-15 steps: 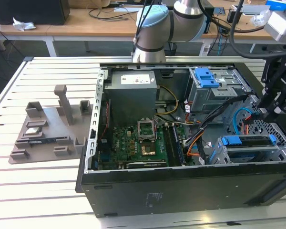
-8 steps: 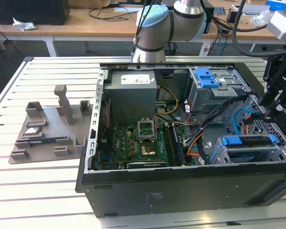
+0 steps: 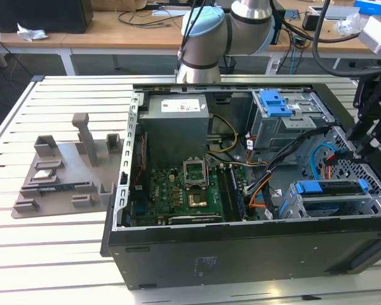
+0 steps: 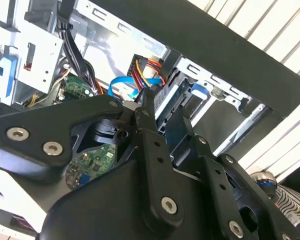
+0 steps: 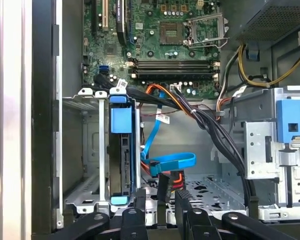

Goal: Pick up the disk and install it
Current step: 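Insert the first disk wire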

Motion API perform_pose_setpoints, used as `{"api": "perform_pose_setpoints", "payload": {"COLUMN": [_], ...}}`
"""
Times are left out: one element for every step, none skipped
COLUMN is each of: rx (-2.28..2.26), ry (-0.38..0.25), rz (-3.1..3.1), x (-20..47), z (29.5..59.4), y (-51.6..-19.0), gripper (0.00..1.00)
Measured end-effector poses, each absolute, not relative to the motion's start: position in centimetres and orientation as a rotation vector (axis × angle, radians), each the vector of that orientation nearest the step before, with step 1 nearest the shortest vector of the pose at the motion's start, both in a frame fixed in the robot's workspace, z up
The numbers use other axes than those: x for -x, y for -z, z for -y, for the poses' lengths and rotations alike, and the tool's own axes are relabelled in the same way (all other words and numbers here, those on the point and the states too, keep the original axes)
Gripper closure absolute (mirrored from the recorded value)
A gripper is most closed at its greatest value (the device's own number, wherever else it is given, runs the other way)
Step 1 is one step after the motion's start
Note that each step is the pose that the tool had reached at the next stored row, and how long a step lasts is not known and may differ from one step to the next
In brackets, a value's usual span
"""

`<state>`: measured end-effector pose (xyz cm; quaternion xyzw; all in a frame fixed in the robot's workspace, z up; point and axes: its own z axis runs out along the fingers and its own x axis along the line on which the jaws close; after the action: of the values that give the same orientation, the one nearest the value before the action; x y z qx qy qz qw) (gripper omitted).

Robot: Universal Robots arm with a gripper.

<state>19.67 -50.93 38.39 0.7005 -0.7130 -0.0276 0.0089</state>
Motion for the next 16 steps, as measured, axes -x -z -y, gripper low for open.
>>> {"api": "perform_pose_setpoints", "payload": {"rx": [-2.188,-2.188,-2.188,-2.188,-2.188,-2.188,-2.188,-2.187,-2.187,-2.187,-2.187,-2.186,-2.186,-2.186,-2.186,-2.186], "ry": [0.086,0.087,0.087,0.087,0.086,0.086,0.085,0.084,0.084,0.084,0.083,0.082,0.081,0.081,0.081,0.081], "rz": [2.227,2.227,2.228,2.228,2.227,2.227,2.227,2.226,2.226,2.226,2.226,2.226,2.225,2.225,2.225,2.225], "x": [-19.8,-19.8,-19.8,-19.8,-19.8,-19.8,-19.7,-19.5,-19.5,-19.5,-19.5,-19.5,-19.5,-19.5,-19.5,-19.5], "z": [50.7,50.4,50.3,50.3,50.2,50.2,50.2,50.2,50.2,50.2,50.2,50.2,50.2,50.2,50.2,50.2], "y": [-38.3,-38.0,-37.8,-37.7,-37.4,-37.1,-36.8,-36.5,-36.4,-36.3,-36.0,-36.0,-36.0,-36.0,-36.0,-36.0], "gripper": [0.63,0.63,0.63,0.63,0.63,0.63,0.63,0.63,0.63,0.63,0.63,0.63,0.63,0.63,0.63,0.65]}}
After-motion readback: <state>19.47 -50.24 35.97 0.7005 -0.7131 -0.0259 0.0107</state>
